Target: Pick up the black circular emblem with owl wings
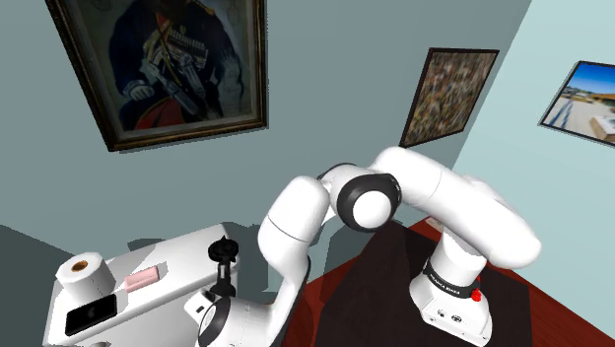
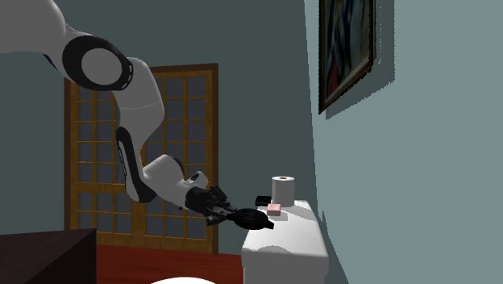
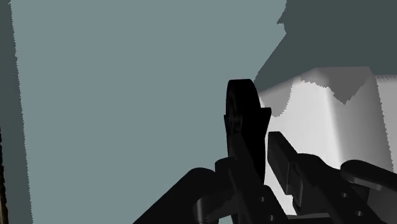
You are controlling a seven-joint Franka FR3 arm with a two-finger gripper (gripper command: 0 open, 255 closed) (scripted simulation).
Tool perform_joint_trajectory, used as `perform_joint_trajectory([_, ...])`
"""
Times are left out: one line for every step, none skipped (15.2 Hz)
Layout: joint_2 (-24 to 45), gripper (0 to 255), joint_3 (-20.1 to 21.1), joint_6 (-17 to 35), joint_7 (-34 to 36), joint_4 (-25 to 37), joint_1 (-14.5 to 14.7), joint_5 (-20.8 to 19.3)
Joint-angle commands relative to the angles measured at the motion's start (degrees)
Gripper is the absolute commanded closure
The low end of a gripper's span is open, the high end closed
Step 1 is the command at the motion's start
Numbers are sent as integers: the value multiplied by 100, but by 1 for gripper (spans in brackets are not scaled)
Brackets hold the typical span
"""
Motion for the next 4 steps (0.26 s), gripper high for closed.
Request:
perform_joint_trajectory([-170,255,31,-16,-29,-143,-34,31])
perform_joint_trajectory([-245,255,46,-22,-45,-205,-49,45])
perform_joint_trajectory([-258,255,48,-23,-46,-215,-52,47])
perform_joint_trajectory([-257,255,48,-22,-47,-214,-52,47])
